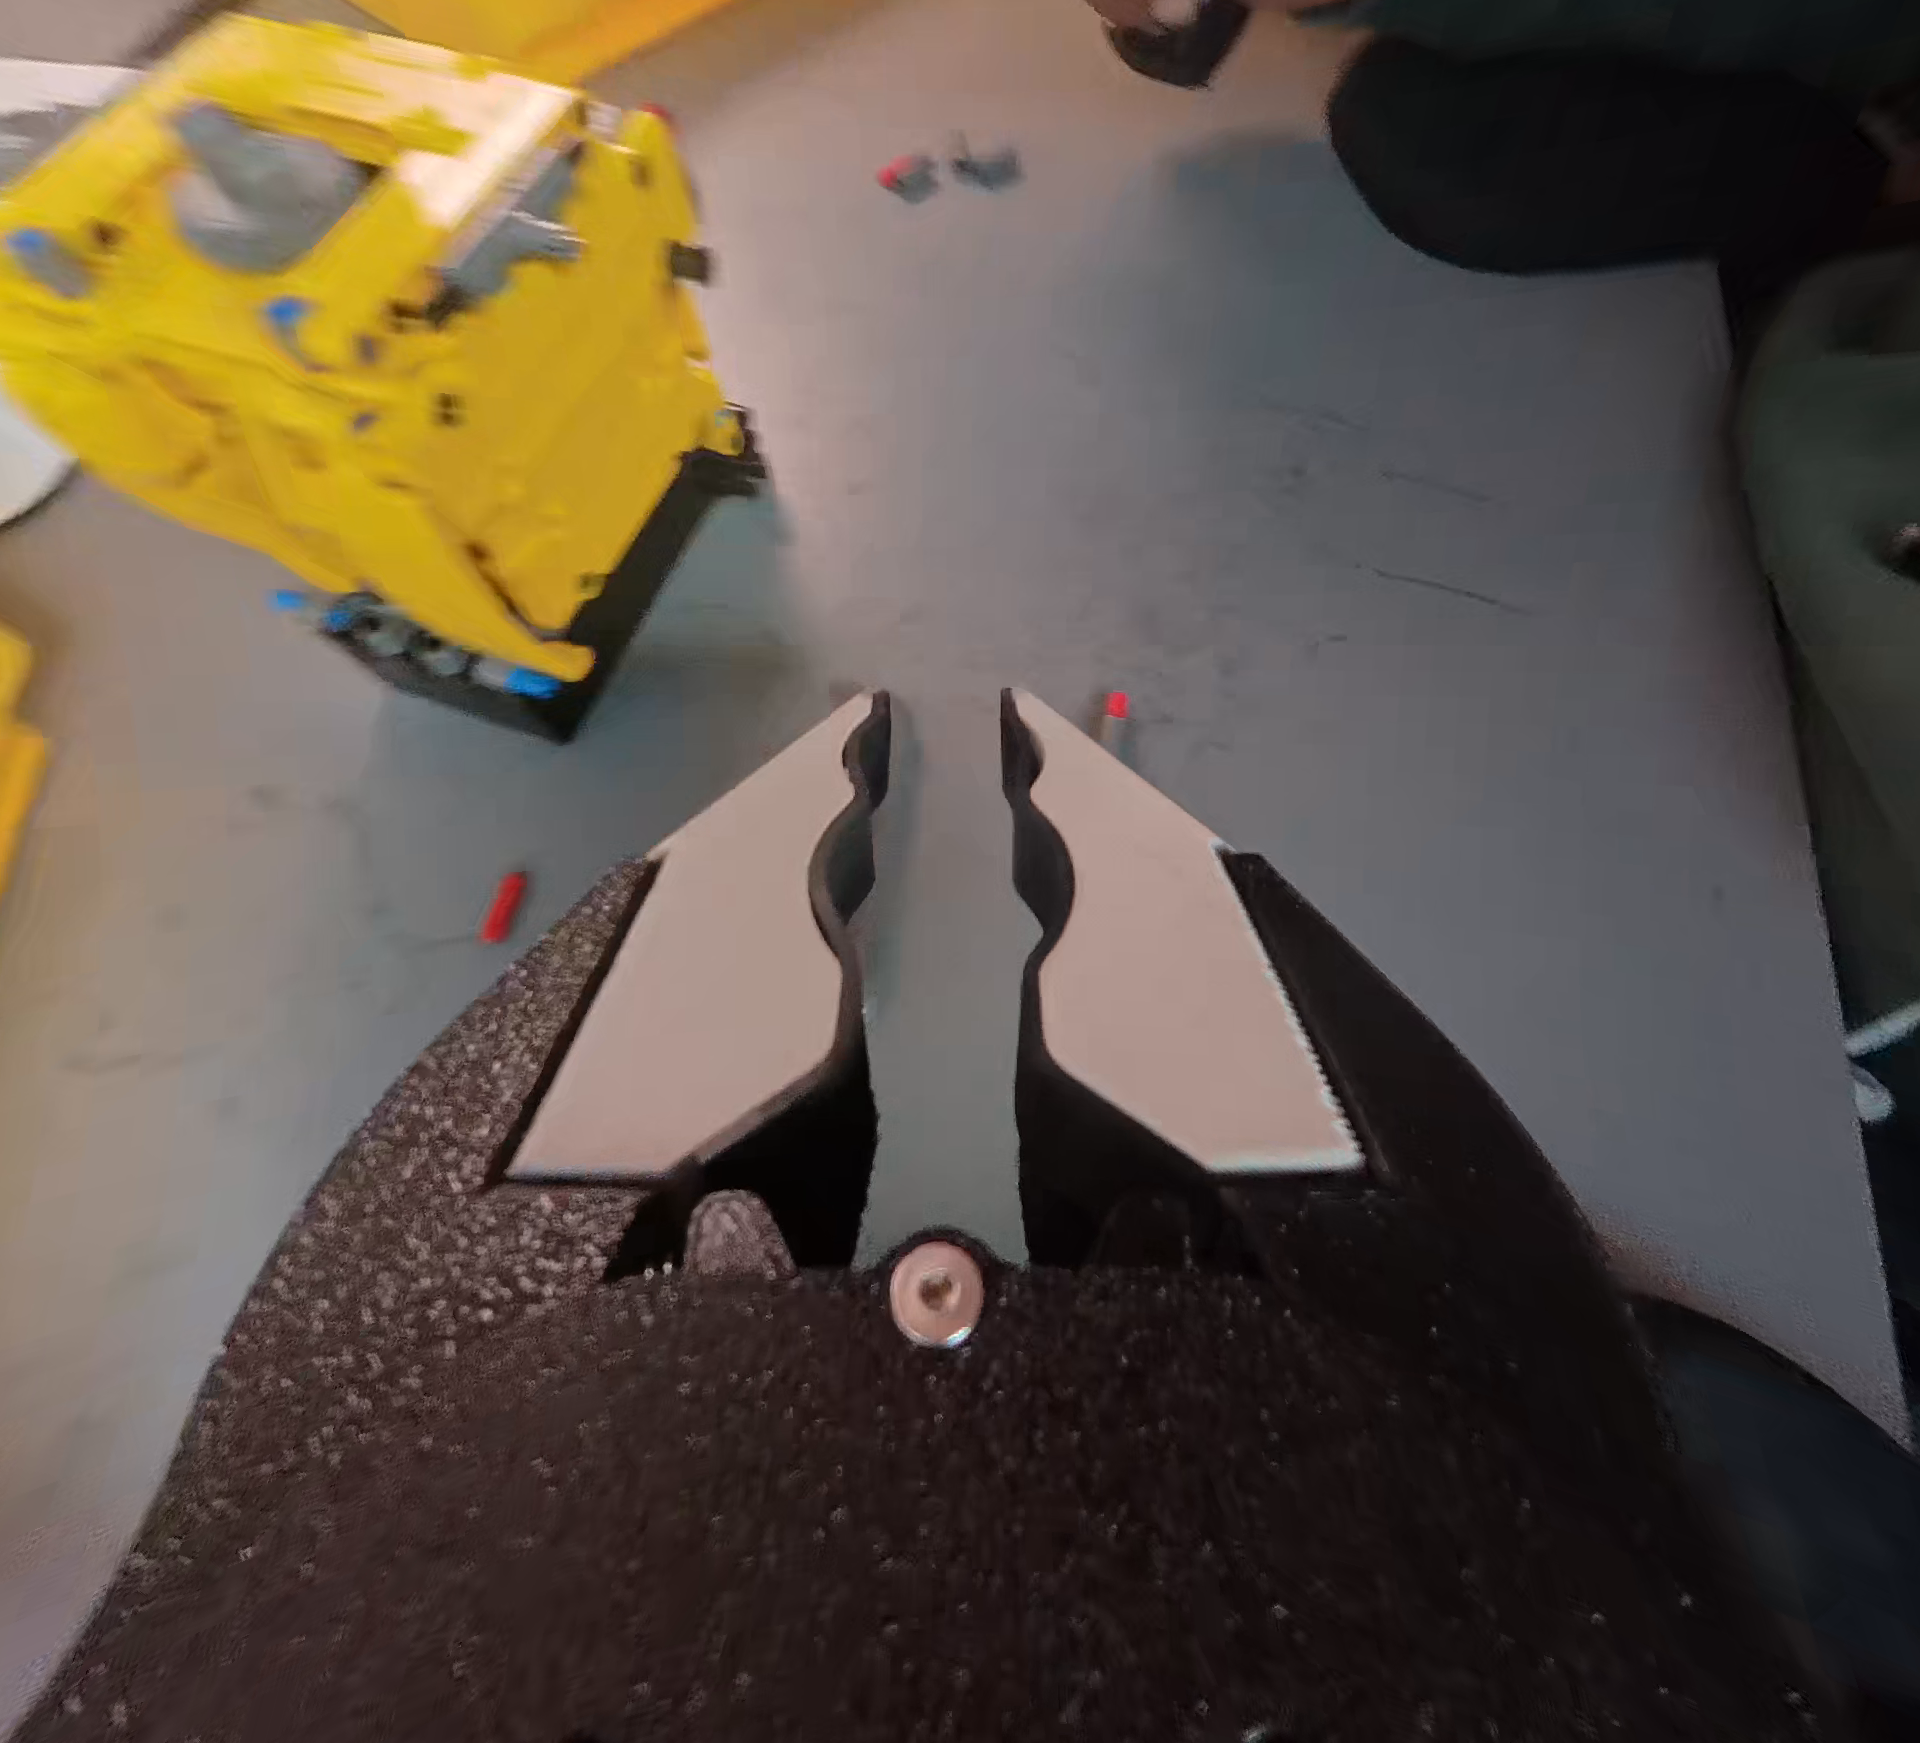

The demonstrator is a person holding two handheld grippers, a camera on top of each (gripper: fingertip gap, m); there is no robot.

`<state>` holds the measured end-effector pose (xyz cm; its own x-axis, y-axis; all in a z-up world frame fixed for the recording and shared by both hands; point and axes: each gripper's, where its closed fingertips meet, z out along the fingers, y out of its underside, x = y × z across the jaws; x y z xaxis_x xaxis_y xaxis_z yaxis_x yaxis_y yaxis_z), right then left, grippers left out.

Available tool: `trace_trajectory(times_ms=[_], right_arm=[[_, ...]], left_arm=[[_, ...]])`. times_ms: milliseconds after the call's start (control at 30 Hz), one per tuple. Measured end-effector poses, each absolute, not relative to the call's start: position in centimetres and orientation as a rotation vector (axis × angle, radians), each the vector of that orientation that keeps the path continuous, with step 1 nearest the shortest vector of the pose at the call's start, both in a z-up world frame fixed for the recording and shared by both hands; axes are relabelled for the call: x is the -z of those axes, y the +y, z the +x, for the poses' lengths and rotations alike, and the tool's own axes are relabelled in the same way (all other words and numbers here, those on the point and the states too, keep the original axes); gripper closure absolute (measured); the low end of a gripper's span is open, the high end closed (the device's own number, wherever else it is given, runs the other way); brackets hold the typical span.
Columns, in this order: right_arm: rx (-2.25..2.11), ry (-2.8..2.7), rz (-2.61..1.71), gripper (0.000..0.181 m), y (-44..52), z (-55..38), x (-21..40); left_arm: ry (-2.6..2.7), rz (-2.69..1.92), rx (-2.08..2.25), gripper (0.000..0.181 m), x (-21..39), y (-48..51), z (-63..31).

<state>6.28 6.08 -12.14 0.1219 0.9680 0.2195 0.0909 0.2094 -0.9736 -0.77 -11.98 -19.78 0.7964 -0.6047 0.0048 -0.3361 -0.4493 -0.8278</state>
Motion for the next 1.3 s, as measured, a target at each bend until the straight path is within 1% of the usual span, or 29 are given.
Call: trace_trajectory(times_ms=[67,133,200,367,500,600,833,1000,1300], right_arm=[[-0.920,-1.260,-1.165,0.162,6.1,6.3,12.1],[-0.927,-1.268,-1.171,0.162,6.1,6.2,12.4],[-0.930,-1.277,-1.172,0.162,5.9,6.1,12.6],[-0.925,-1.290,-1.181,0.162,5.7,6.0,12.9],[-0.917,-1.303,-1.189,0.162,5.6,5.8,13.3],[-0.916,-1.317,-1.202,0.162,5.6,5.7,13.9],[-0.929,-1.323,-1.229,0.162,5.7,5.5,14.4],[-0.933,-1.329,-1.238,0.162,5.7,5.4,14.6],[-0.949,-1.331,-1.252,0.162,5.9,5.5,14.9]], left_arm=[[0.490,-2.057,0.229,0.162,18.3,-10.8,-4.9],[0.368,-2.127,0.122,0.162,19.2,-10.8,-8.2],[0.372,-2.190,0.080,0.162,20.9,-11.0,-9.1],[0.455,-2.294,0.072,0.157,23.7,-10.6,-8.9],[0.492,-2.324,0.110,0.157,24.3,-10.6,-8.9],[0.493,-2.327,0.166,0.166,24.4,-10.8,-8.5],[0.480,-2.339,0.170,0.168,24.4,-10.9,-8.5],[0.521,-2.341,0.126,0.178,24.5,-11.1,-8.3],[0.554,-2.325,0.085,0.179,24.3,-11.0,-8.2]])
